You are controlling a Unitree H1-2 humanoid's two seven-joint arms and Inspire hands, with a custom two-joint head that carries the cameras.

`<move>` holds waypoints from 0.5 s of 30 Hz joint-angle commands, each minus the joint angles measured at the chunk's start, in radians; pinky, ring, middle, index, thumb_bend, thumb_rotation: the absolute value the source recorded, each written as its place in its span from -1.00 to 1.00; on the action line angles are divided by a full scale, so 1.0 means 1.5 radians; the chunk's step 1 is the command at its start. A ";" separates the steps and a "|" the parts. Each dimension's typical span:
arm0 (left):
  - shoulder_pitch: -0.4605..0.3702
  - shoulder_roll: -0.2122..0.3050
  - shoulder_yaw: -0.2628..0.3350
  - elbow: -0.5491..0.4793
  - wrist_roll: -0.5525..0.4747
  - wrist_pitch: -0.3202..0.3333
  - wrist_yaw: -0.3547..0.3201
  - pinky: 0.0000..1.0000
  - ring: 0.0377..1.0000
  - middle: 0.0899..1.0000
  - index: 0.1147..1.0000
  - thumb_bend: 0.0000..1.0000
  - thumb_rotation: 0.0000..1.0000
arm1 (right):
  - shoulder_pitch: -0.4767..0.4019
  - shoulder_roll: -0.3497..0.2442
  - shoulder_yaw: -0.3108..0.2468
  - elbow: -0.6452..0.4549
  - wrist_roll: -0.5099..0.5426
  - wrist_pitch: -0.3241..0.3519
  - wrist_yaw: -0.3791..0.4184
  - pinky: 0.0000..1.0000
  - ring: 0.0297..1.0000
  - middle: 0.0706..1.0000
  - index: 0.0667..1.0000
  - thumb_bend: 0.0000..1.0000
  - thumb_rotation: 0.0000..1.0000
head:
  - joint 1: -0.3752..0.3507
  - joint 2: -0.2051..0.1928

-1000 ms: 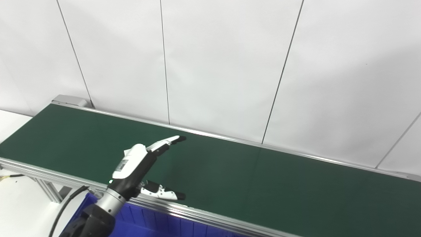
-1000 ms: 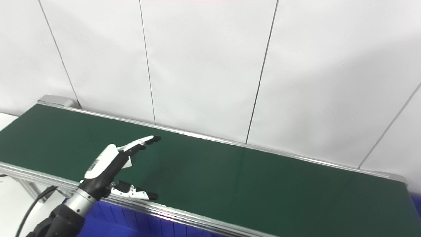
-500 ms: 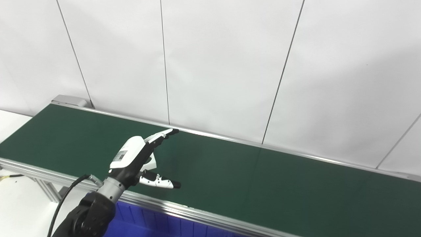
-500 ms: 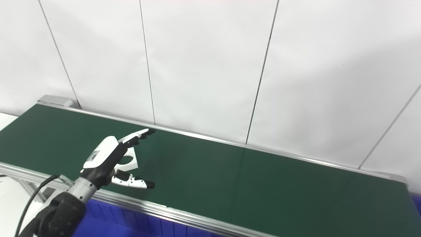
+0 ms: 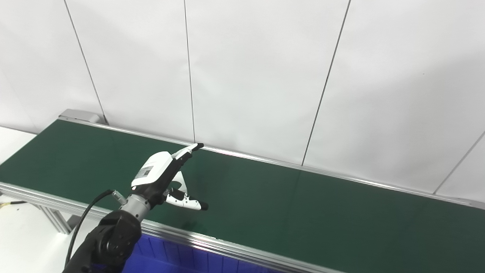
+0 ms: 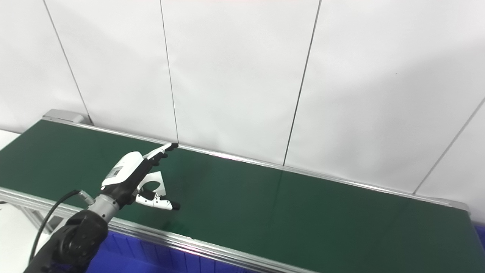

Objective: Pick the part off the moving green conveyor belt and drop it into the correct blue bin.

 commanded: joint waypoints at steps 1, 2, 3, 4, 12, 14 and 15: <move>-0.033 0.008 -0.003 -0.004 0.004 0.010 0.003 0.57 0.77 0.89 0.93 0.75 -0.55 | -0.009 0.001 -0.001 -0.011 0.000 -0.033 -0.012 0.31 0.51 0.57 0.68 0.95 -0.53 | 0.000 0.001; -0.037 0.008 -0.005 0.000 0.004 0.013 0.003 0.62 0.80 0.91 0.95 0.76 -0.55 | -0.008 0.001 -0.001 -0.012 -0.002 -0.030 -0.013 0.31 0.50 0.57 0.68 0.96 -0.51 | 0.000 0.001; -0.042 0.008 -0.010 0.004 0.010 0.018 0.000 0.65 0.82 0.93 0.96 0.76 -0.53 | -0.008 0.001 -0.001 -0.014 -0.002 -0.028 -0.012 0.31 0.51 0.57 0.68 0.96 -0.51 | 0.000 0.001; -0.047 0.009 -0.015 0.009 0.014 0.023 -0.002 0.70 0.85 0.95 0.98 0.76 -0.52 | -0.008 0.001 0.000 -0.016 -0.001 -0.027 -0.010 0.32 0.51 0.58 0.69 0.95 -0.50 | 0.000 0.001; -0.078 0.016 -0.044 0.048 0.043 0.049 -0.001 0.84 0.92 0.98 0.99 0.79 -0.54 | -0.007 0.003 0.000 -0.018 0.004 -0.027 -0.009 0.33 0.52 0.58 0.69 0.95 -0.51 | -0.001 0.001; -0.084 0.016 -0.049 0.058 0.052 0.052 0.003 0.85 0.93 0.97 0.98 0.79 -0.53 | -0.006 0.003 -0.001 -0.019 0.006 -0.025 -0.007 0.33 0.52 0.59 0.69 0.95 -0.51 | -0.001 0.001; -0.087 0.017 -0.052 0.064 0.057 0.052 0.007 0.86 0.93 0.97 0.97 0.80 -0.53 | -0.006 0.004 -0.001 -0.020 0.007 -0.024 -0.007 0.33 0.52 0.59 0.69 0.96 -0.52 | -0.001 0.001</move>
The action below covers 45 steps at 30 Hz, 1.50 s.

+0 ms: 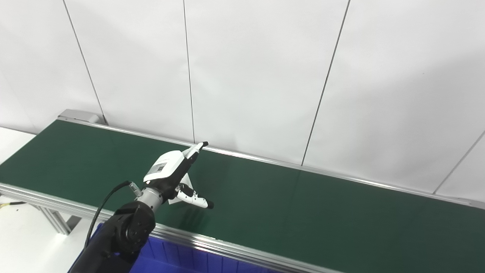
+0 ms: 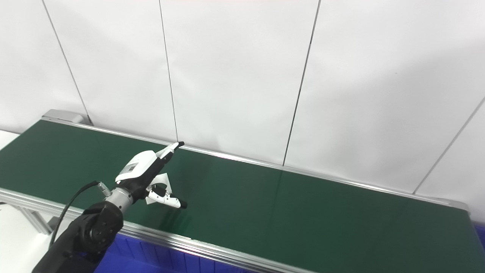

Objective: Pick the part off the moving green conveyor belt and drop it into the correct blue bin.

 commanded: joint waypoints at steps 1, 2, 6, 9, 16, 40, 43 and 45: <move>-0.033 0.017 -0.004 0.001 0.021 0.000 0.022 0.88 0.92 0.96 0.96 0.81 -0.53 | -0.006 0.003 -0.001 -0.018 0.008 -0.024 -0.007 0.33 0.52 0.58 0.69 0.96 -0.52 | 0.001 0.000; -0.037 0.020 -0.009 0.007 0.033 0.001 0.023 0.89 0.92 0.96 0.96 0.81 -0.52 | -0.006 0.003 -0.001 -0.017 0.007 -0.026 -0.009 0.33 0.52 0.58 0.69 0.95 -0.52 | 0.001 0.001; -0.052 0.024 -0.024 0.024 0.060 0.021 0.012 0.97 0.95 0.96 0.94 0.82 -0.45 | -0.006 0.003 0.000 -0.016 0.006 -0.028 -0.008 0.33 0.52 0.59 0.70 0.94 -0.51 | 0.000 0.000; -0.058 0.027 -0.030 0.033 0.068 0.030 0.010 0.98 0.94 0.94 0.92 0.84 -0.44 | -0.006 0.003 0.000 -0.015 0.008 -0.029 -0.009 0.34 0.53 0.59 0.70 0.93 -0.50 | 0.000 0.000; -0.069 0.036 -0.041 0.055 0.084 0.058 -0.003 0.94 0.90 0.90 0.90 0.87 -0.44 | -0.008 0.004 -0.001 -0.012 0.006 -0.029 -0.011 0.32 0.52 0.58 0.69 0.95 -0.50 | 0.002 -0.002; -0.075 0.004 -0.070 0.146 0.072 0.087 0.027 0.67 0.80 0.82 0.87 0.75 -0.56 | -0.002 0.004 -0.003 -0.023 0.009 -0.024 -0.010 0.33 0.51 0.57 0.69 0.96 -0.50 | 0.002 0.005; -0.073 -0.019 -0.066 0.165 0.059 0.069 0.061 0.52 0.72 0.76 0.82 0.70 -0.62 | -0.001 0.003 -0.003 -0.025 0.012 -0.026 -0.009 0.32 0.51 0.57 0.68 0.96 -0.49 | 0.001 0.008; -0.072 -0.033 -0.067 0.176 0.049 0.057 0.080 0.49 0.70 0.74 0.78 0.69 -0.62 | 0.000 0.003 -0.005 -0.024 0.017 -0.027 -0.008 0.32 0.51 0.58 0.69 0.96 -0.51 | 0.002 0.009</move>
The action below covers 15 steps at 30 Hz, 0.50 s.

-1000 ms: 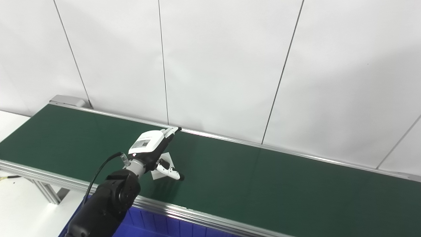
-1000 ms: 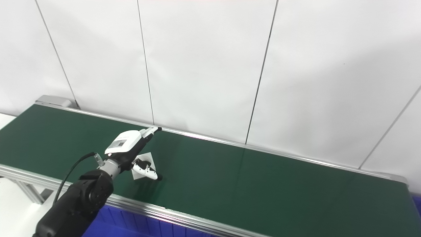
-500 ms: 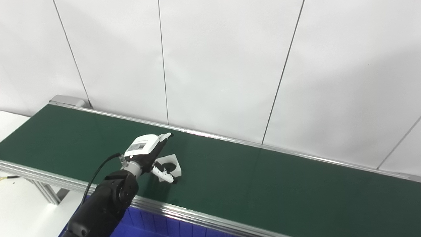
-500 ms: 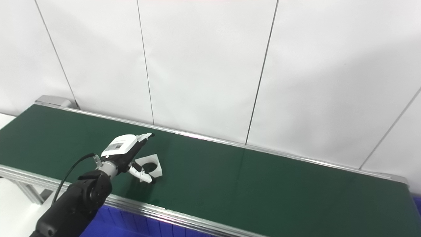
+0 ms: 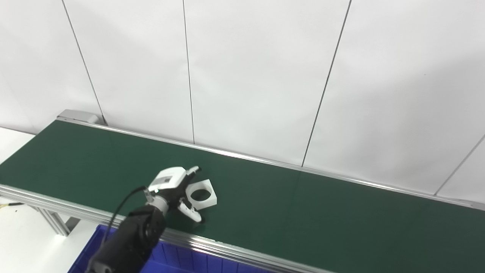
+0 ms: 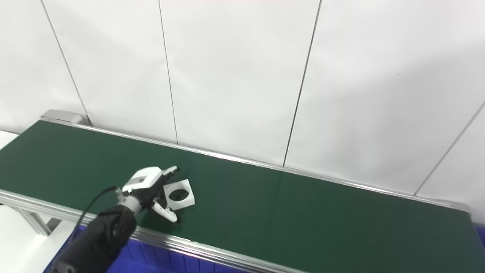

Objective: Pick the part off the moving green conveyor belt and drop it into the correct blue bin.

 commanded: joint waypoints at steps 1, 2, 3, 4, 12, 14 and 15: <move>-0.026 -0.007 0.001 0.001 -0.011 -0.026 0.038 0.50 0.70 0.75 0.76 0.67 -0.60 | -0.001 0.002 -0.006 -0.021 0.012 -0.027 -0.010 0.33 0.51 0.58 0.68 0.96 -0.50 | 0.000 0.001; -0.026 -0.013 -0.003 0.006 -0.010 -0.028 0.046 0.49 0.70 0.75 0.76 0.67 -0.59 | 0.001 0.002 -0.006 -0.024 0.010 -0.025 -0.011 0.33 0.51 0.58 0.68 0.96 -0.50 | 0.000 0.002; -0.028 -0.021 -0.006 0.016 -0.009 -0.036 0.062 0.49 0.69 0.74 0.75 0.66 -0.58 | 0.002 0.002 -0.006 -0.027 0.010 -0.024 -0.010 0.33 0.51 0.57 0.68 0.96 -0.50 | 0.000 0.002; -0.029 -0.029 -0.007 0.026 -0.011 -0.048 0.080 0.46 0.66 0.71 0.71 0.64 -0.58 | 0.003 0.002 -0.006 -0.030 0.007 -0.023 -0.010 0.33 0.51 0.58 0.69 0.95 -0.51 | 0.000 0.003; -0.049 -0.061 -0.010 0.102 -0.051 -0.158 0.194 0.21 0.35 0.39 0.38 0.48 -0.81 | 0.007 0.004 -0.006 -0.043 0.000 -0.016 -0.011 0.32 0.51 0.58 0.70 0.93 -0.53 | 0.000 0.008; -0.056 -0.063 -0.018 0.115 -0.045 -0.169 0.210 0.15 0.27 0.31 0.30 0.38 -0.93 | 0.007 0.006 -0.006 -0.044 0.000 -0.016 -0.013 0.33 0.51 0.57 0.69 0.93 -0.53 | -0.001 0.008; -0.059 -0.061 -0.024 0.116 -0.039 -0.164 0.210 0.14 0.25 0.29 0.28 0.35 -0.97 | 0.008 0.007 -0.006 -0.044 -0.003 -0.018 -0.015 0.33 0.51 0.57 0.69 0.92 -0.53 | -0.001 0.008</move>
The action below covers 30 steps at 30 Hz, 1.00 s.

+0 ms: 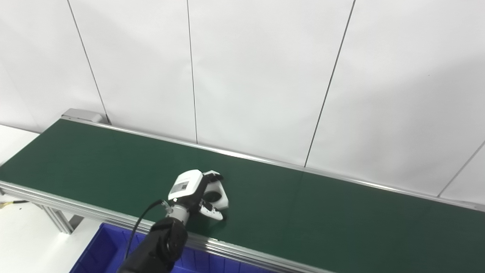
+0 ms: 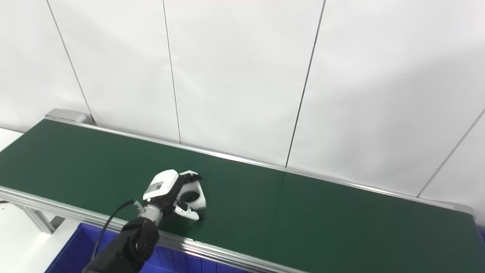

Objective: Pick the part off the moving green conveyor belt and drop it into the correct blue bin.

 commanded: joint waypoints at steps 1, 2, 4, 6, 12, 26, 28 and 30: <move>-0.035 0.002 -0.008 -0.009 0.012 -0.018 0.021 0.06 0.18 0.24 0.07 0.19 -0.94 | -0.001 0.006 -0.004 -0.021 -0.001 -0.020 -0.016 0.33 0.51 0.57 0.69 0.92 -0.52 | 0.000 0.000; -0.035 0.005 -0.014 -0.020 0.019 0.003 0.006 -0.20 -0.06 -0.05 -0.04 0.08 -0.98 | -0.001 0.007 -0.005 -0.021 -0.002 -0.020 -0.018 0.33 0.51 0.57 0.70 0.92 -0.52 | 0.001 0.001; -0.037 0.009 -0.021 -0.034 0.026 0.030 -0.014 -0.46 -0.34 -0.12 -0.12 0.05 -1.00 | -0.001 0.009 -0.005 -0.020 -0.003 -0.021 -0.019 0.33 0.51 0.57 0.69 0.93 -0.53 | 0.001 0.000; -0.039 0.016 -0.031 -0.042 0.042 0.055 -0.033 -0.56 -0.45 -0.14 -0.14 0.04 -1.00 | -0.002 0.012 -0.005 -0.019 0.000 -0.019 -0.020 0.33 0.51 0.57 0.69 0.94 -0.54 | 0.000 0.000; -0.042 0.035 -0.046 -0.055 0.062 0.098 -0.065 -0.46 -0.32 -0.14 -0.15 0.04 -1.00 | -0.003 0.016 -0.005 -0.019 -0.006 -0.014 -0.026 0.31 0.50 0.57 0.69 0.95 -0.49 | -0.001 -0.001; -0.002 0.055 -0.012 -0.181 0.041 0.061 -0.051 -0.47 -0.34 -0.16 -0.14 0.04 -1.00 | -0.006 0.015 -0.007 -0.015 0.000 -0.013 -0.025 0.34 0.52 0.58 0.69 0.95 -0.49 | 0.000 0.000; 0.005 0.056 -0.009 -0.215 0.043 0.070 -0.061 -0.45 -0.30 -0.27 -0.08 0.03 -1.00 | -0.006 0.015 -0.007 -0.013 0.000 -0.014 -0.025 0.34 0.52 0.58 0.69 0.95 -0.49 | 0.000 0.002; 0.012 0.057 -0.004 -0.245 0.043 0.077 -0.071 -0.43 -0.30 -0.18 -0.12 0.03 -1.00 | -0.007 0.015 -0.008 -0.013 -0.003 -0.014 -0.027 0.32 0.51 0.58 0.69 0.95 -0.51 | 0.000 0.003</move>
